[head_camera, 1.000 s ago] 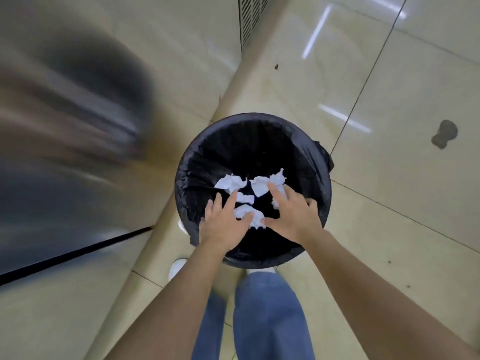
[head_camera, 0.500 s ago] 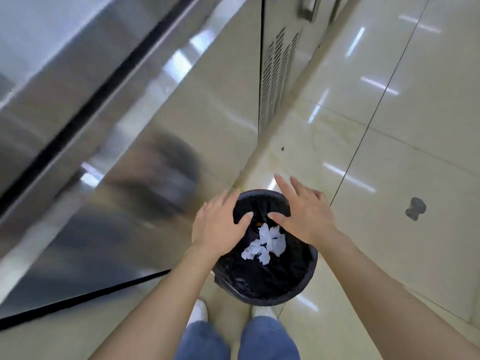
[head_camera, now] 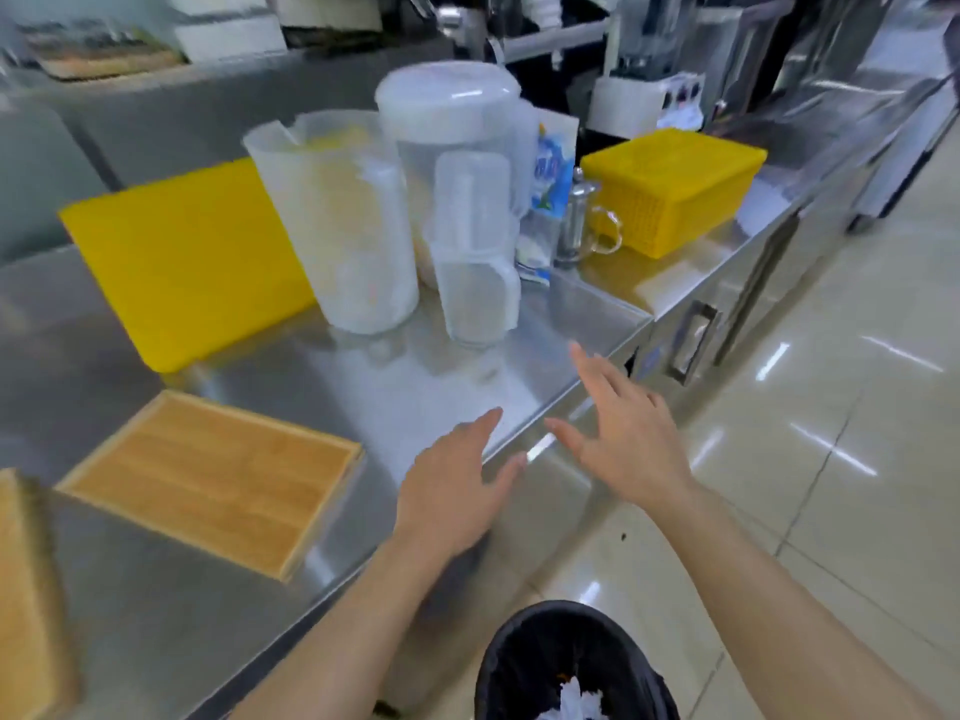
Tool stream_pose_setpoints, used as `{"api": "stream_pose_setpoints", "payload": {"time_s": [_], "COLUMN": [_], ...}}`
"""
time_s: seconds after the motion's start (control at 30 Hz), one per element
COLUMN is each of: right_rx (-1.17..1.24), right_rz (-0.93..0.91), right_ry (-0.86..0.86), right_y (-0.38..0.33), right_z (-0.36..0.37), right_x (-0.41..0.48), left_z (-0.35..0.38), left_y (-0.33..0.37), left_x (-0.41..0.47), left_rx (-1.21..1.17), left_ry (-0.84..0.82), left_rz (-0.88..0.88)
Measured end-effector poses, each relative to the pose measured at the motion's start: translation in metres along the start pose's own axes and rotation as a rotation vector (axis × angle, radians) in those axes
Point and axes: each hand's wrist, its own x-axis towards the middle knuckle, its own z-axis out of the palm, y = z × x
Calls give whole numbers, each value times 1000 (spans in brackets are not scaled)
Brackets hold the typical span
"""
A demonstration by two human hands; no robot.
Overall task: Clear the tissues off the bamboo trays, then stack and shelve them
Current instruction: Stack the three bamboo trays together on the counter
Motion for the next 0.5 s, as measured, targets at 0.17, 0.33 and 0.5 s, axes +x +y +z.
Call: {"api": "stream_pose_setpoints", "payload": {"time_s": [0.17, 0.33, 0.5], "right_rx": [26, 41, 18], "right_rz": [-117, -266, -310], "right_ry": [3, -46, -157], "right_y": [-75, -150, -197], "right_z": [-14, 9, 53], "right_x": [37, 59, 61], "left_z": [-84, -153, -174], "left_y": [-27, -89, -143], "left_x": [-9, -35, -65], "left_rx": [36, 124, 194], "left_ry": [153, 251, 257], "left_rz": [-104, -274, -422]}}
